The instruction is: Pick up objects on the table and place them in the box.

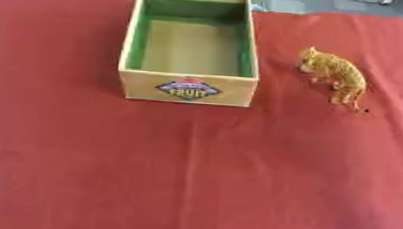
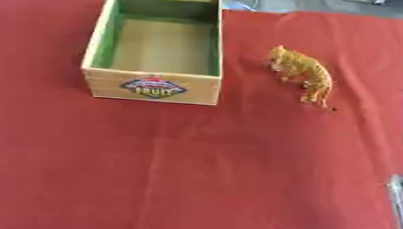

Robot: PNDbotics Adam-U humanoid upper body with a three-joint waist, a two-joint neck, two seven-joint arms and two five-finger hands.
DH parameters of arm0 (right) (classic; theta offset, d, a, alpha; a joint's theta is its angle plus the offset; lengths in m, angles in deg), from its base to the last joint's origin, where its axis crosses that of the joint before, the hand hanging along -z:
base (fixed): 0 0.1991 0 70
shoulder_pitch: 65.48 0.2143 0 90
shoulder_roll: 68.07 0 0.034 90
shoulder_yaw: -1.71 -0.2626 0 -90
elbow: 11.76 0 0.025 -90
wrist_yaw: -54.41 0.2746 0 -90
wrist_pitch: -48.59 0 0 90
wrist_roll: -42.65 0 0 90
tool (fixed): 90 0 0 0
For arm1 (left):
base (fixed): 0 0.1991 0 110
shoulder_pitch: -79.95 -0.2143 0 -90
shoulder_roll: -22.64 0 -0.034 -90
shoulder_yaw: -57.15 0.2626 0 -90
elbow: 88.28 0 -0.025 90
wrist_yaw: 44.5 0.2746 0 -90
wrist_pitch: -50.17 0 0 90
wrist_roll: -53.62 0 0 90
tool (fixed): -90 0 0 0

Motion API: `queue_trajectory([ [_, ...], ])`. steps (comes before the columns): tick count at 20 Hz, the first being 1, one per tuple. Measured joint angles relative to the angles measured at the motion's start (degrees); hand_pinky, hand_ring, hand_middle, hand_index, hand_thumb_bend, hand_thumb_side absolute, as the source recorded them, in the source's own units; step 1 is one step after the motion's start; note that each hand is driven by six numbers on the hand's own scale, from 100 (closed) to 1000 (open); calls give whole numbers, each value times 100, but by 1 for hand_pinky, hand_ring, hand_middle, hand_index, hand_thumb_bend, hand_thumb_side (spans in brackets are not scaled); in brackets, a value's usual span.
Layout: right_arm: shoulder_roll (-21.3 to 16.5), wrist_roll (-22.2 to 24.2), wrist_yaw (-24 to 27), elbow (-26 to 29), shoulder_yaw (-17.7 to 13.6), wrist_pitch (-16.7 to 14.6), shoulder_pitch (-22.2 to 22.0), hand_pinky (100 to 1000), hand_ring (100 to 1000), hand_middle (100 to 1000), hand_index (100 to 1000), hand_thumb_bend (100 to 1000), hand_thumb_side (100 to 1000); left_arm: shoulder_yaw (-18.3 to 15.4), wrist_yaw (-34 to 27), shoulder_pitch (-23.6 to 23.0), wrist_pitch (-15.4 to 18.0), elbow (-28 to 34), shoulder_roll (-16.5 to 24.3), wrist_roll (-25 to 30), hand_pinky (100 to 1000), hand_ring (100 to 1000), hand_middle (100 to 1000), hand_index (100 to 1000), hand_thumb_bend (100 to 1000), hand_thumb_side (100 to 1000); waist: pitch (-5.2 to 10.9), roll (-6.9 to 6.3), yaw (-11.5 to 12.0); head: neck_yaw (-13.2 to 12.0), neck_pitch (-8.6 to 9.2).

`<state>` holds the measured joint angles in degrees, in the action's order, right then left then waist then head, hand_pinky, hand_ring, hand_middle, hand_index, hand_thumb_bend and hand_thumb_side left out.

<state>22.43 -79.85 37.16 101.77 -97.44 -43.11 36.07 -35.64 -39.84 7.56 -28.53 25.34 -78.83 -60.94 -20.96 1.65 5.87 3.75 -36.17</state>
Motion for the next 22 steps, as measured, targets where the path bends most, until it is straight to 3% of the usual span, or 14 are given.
queue_trajectory([
  [10, -927, -133, -232, 0, 4, 15, 105, 841, 701, 687, 798, 100, 787, 2, -3, -3, 1, 0, 1, 8, 549, 458, 557, 727, 100, 586, 2, 32, 38, 250, -58],
  [12, -1010, -128, -234, 0, 26, 22, 109, 868, 752, 757, 847, 100, 823, 6, -3, -3, -2, 0, 6, 16, 548, 458, 557, 728, 100, 585, 17, 71, 56, 297, -82],
  [15, -1282, 4, -355, 1, 268, 72, 236, 871, 760, 769, 856, 100, 825, 8, -3, -29, -11, 0, 86, 48, 549, 458, 558, 728, 100, 585, 68, 210, 78, 327, -110],
  [22, -2203, 568, -916, -5, 1138, 573, 750, 897, 785, 794, 879, 100, 832, 9, -3, -47, -14, 0, 130, 71, 548, 458, 558, 728, 100, 586, 89, 146, 71, 328, -138],
])
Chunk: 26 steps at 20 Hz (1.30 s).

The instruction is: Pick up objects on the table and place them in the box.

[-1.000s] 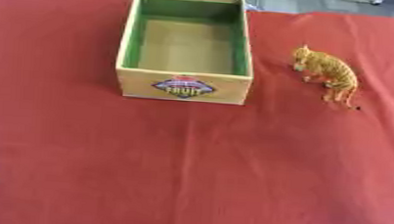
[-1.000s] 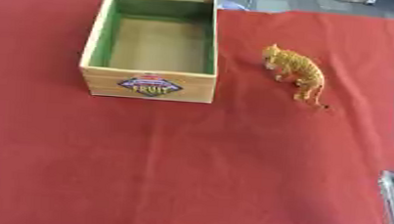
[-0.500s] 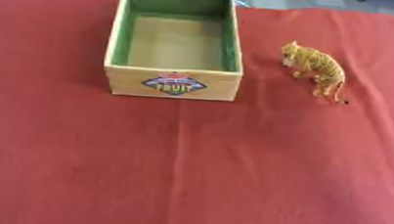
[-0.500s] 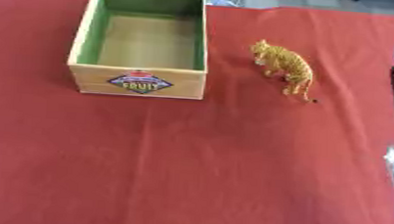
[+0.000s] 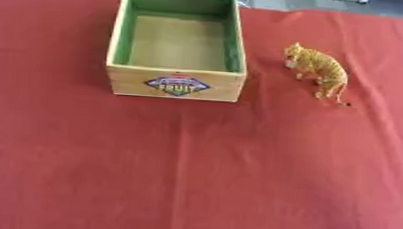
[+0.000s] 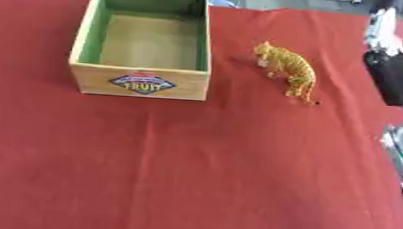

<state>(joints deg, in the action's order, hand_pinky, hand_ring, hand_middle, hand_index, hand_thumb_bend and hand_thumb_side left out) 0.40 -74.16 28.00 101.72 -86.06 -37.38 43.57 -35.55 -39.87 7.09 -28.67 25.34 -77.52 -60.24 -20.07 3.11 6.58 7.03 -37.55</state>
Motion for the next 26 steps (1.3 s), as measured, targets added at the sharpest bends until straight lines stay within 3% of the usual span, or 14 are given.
queue_trajectory([
  [7, -935, 586, -118, -546, 634, 585, 561, 924, 815, 808, 901, 100, 869, 12, -8, -2, -8, 0, 1, 14, 548, 458, 558, 728, 100, 585, 1, -42, 43, -5, -9],
  [14, -1830, 1183, 346, -872, 964, 1095, 945, 965, 863, 827, 953, 100, 857, 71, -53, -1, -6, 0, -9, 66, 547, 458, 558, 728, 100, 584, 1, -116, 155, 56, 38],
  [15, -1894, 1274, 434, -940, 1022, 1122, 1012, 980, 882, 842, 965, 212, 809, 71, -57, -1, -3, 0, -10, 73, 547, 457, 558, 728, 100, 584, 1, -121, 175, 68, 43],
  [17, -1945, 1455, 609, -1096, 1155, 1144, 1139, 980, 883, 843, 966, 218, 803, 74, -62, -1, -2, 0, -11, 92, 547, 457, 558, 728, 100, 584, 1, -119, 196, 77, 45],
  [18, -1953, 1545, 701, -1168, 1207, 1143, 1195, 989, 897, 863, 1000, 279, 749, 76, -66, -1, -1, 0, -11, 99, 547, 457, 558, 728, 100, 584, 1, -117, 197, 78, 46],
  [20, -1975, 1731, 886, -1324, 1338, 1145, 1283, 992, 902, 871, 1000, 292, 744, 92, -74, -1, -7, 0, -12, 110, 547, 457, 558, 728, 100, 584, 1, -110, 205, 86, 51],
  [21, -1975, 1816, 971, -1389, 1401, 1150, 1329, 1000, 917, 892, 1000, 341, 737, 103, -76, -1, -9, 0, -12, 112, 547, 457, 558, 728, 100, 584, 1, -103, 208, 90, 63],
  [25, -1975, 2146, 1263, -1615, 1632, 1178, 1496, 1000, 917, 892, 1000, 341, 737, 105, -83, -1, -10, 0, -12, 115, 547, 457, 558, 728, 100, 584, 1, -87, 226, 111, 87],
  [26, -1975, 2225, 1302, -1648, 1658, 1188, 1526, 1000, 938, 929, 1000, 373, 661, 105, -84, -1, -10, 0, -12, 116, 547, 458, 558, 728, 100, 583, 1, -88, 226, 116, 88],
])
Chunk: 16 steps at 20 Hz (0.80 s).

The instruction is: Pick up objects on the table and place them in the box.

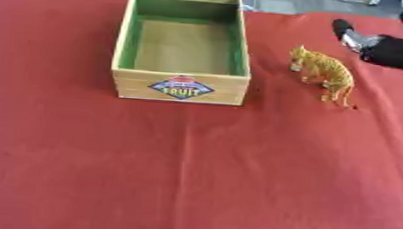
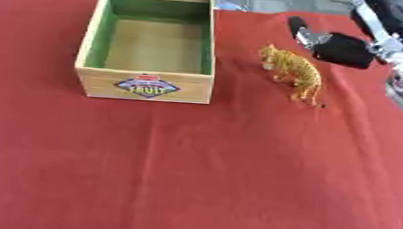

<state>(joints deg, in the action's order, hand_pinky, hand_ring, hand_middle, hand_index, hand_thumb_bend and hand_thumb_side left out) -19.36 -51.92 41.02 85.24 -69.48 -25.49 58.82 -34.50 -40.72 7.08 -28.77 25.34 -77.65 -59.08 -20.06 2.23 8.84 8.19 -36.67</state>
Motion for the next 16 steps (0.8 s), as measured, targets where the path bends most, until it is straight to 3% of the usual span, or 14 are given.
queue_trajectory([
  [2, 1, 161, 33, -111, 90, 41, 56, 997, 936, 931, 1000, 362, 649, 2, -9, 0, -4, 0, 0, 9, 547, 458, 558, 728, 100, 583, 0, 17, 18, 8, 1],
  [3, 7, 243, 33, -190, 149, 53, 120, 1000, 940, 939, 1000, 323, 590, 2, -14, 0, -6, 0, 0, 17, 547, 458, 558, 728, 100, 582, 0, 24, 24, 9, 1],
  [6, 70, 486, -50, -456, 316, 38, 262, 1000, 941, 940, 1000, 317, 579, 2, -17, -1, -13, 0, 0, 29, 547, 458, 558, 728, 100, 581, 2, 40, 26, 12, 1],
  [8, 123, 650, -170, -622, 382, -17, 318, 1000, 947, 941, 1000, 263, 499, 2, -18, -1, -13, 0, 0, 32, 547, 458, 558, 728, 100, 579, 2, 38, 27, 12, 1],
  [16, 337, 1359, -470, -1195, 472, -269, 402, 1000, 944, 935, 1000, 321, 504, 2, -18, -2, -21, 0, -1, 46, 547, 458, 558, 728, 100, 576, 2, 59, 17, 1, 1],
])
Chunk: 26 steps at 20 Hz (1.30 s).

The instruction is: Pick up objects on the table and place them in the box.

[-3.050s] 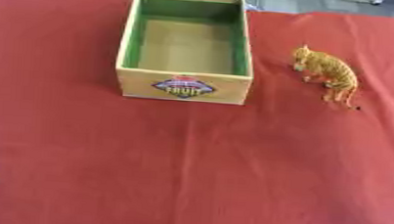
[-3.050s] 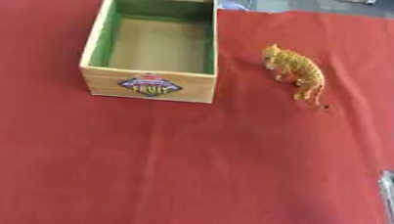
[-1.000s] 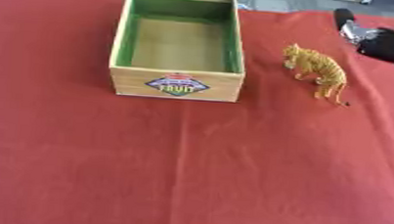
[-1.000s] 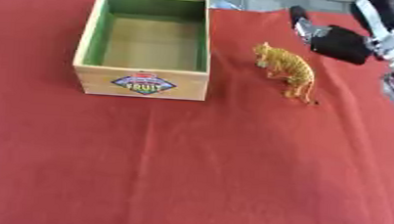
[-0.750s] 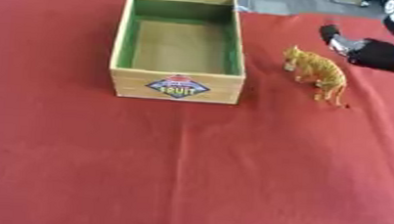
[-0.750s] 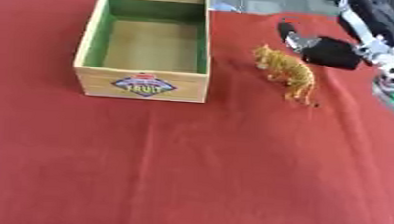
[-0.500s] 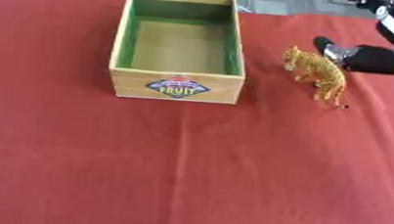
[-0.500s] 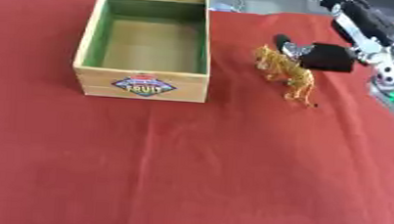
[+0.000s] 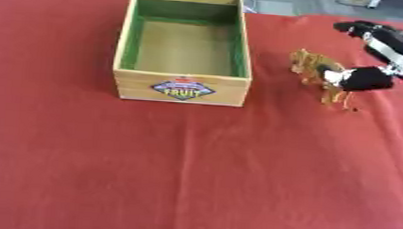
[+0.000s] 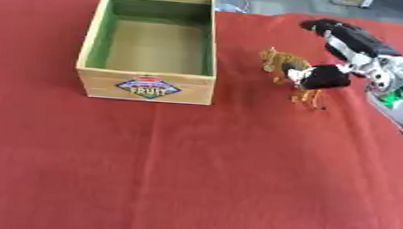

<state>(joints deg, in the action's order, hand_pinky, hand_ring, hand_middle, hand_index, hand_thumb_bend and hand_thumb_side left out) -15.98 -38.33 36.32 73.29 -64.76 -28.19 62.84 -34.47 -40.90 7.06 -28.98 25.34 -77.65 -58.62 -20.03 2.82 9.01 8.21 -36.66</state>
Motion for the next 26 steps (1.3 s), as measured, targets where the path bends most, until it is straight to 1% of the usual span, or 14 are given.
queue_trajectory([
  [1, 18, 90, -45, -45, -1, -24, 0, 1000, 947, 937, 1000, 365, 529, 0, 0, 0, -1, 0, 0, 2, 547, 458, 558, 727, 100, 574, 0, 0, -2, 0, 0],
  [4, 49, 351, -188, -178, -17, -95, 0, 1000, 947, 936, 1000, 369, 532, 0, 0, 0, -1, 0, -1, 6, 547, 458, 558, 727, 100, 574, 0, -4, -2, -1, 0],
  [5, 65, 433, -231, -211, -23, -120, 1, 993, 943, 917, 1000, 387, 547, 0, 0, 0, 0, 0, -1, 7, 547, 458, 558, 727, 100, 573, 0, -4, -2, -2, 0],
  [6, 75, 517, -279, -247, -34, -139, 1, 993, 943, 917, 1000, 387, 547, 0, 0, 0, 2, 0, -1, 9, 547, 458, 558, 727, 100, 573, 0, -4, 0, -2, 0],
  [12, 246, 1016, -645, -669, -175, -185, 151, 973, 932, 877, 1000, 356, 543, 0, 0, 0, 3, 0, -14, 17, 547, 458, 558, 726, 100, 574, 0, -18, 37, -2, 0],
  [15, 351, 1279, -812, -851, -268, -253, 247, 963, 923, 822, 1000, 325, 552, 1, -1, 0, -3, 0, -15, 23, 546, 458, 558, 726, 100, 575, -1, -18, 48, -2, 0],
  [17, 399, 1469, -880, -903, -324, -298, 301, 963, 923, 822, 1000, 325, 552, 1, -1, 0, -3, 0, -15, 23, 546, 458, 558, 726, 100, 575, -2, -17, 50, -3, 0],
  [18, 416, 1554, -904, -907, -350, -309, 316, 950, 906, 751, 977, 281, 555, 1, -1, 0, -3, 0, -15, 24, 546, 458, 558, 726, 100, 576, -2, -16, 50, -4, 0],
  [22, 469, 1920, -963, -906, -441, -310, 417, 945, 901, 727, 952, 272, 528, 3, -1, 0, -3, 0, -15, 26, 547, 458, 558, 725, 100, 577, -3, 7, 60, -17, 0],
  [26, 496, 2304, -1082, -906, -495, -340, 454, 944, 894, 676, 919, 245, 480, 4, -1, 0, -2, 0, -15, 29, 546, 457, 557, 723, 100, 577, -5, 13, 88, -22, 0],
])
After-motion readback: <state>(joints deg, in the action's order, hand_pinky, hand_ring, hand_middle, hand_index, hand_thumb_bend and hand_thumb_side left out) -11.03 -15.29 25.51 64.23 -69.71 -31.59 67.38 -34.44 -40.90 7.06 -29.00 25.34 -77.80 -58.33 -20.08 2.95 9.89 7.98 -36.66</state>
